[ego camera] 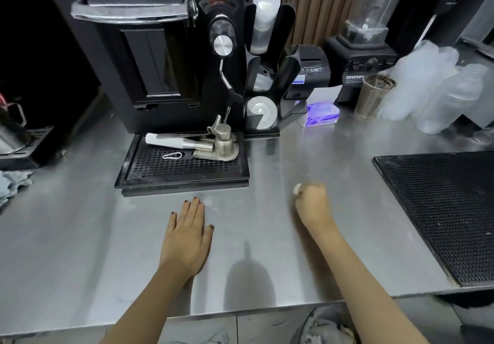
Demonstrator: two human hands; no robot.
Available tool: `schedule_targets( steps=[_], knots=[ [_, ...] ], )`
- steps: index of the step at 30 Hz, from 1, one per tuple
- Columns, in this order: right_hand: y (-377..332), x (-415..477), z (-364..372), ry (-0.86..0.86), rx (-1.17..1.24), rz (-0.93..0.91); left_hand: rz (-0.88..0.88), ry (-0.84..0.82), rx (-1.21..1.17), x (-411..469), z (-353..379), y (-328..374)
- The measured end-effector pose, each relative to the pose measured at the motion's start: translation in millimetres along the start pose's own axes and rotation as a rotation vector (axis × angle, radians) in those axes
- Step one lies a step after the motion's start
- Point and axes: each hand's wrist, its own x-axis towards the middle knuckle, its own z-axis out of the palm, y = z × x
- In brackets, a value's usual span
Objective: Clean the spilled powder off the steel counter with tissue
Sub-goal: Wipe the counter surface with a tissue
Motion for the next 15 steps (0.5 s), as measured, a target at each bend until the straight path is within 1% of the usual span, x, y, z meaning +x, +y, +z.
schedule_targets(
  steps=[3, 4, 5, 9, 11, 12, 14, 15],
  knots=[
    [-23.0, -50.3, 7.3, -0.136, -0.006, -0.218, 0.007, 0.005, -0.013, 0.6, 0.6, -0.5],
    [-18.9, -49.7, 5.1, -0.139, -0.002, -0.267, 0.009, 0.003, -0.006, 1.1, 0.3, -0.7],
    [-11.2, -38.0, 0.9, -0.114, -0.001, -0.271, 0.011, 0.002, 0.003, 1.6, 0.2, -0.3],
    [21.6, 48.0, -22.6, -0.044, -0.13, 0.008, 0.006, 0.0, 0.005, 1.9, 1.3, -1.0],
    [22.6, 69.2, -24.6, -0.026, -0.137, 0.121, 0.008, 0.006, -0.003, 1.9, 2.3, -1.1],
    [17.0, 68.8, -22.8, -0.017, -0.126, 0.109, 0.008, 0.009, -0.005, 1.8, 2.3, -0.7],
    [6.2, 46.4, -9.9, 0.02, -0.064, -0.059, 0.013, -0.002, 0.005, 1.0, 1.6, -0.8],
    [-1.4, 25.2, -7.5, -0.008, -0.048, -0.157, 0.012, -0.004, 0.007, 0.7, 1.3, -0.9]
  ],
)
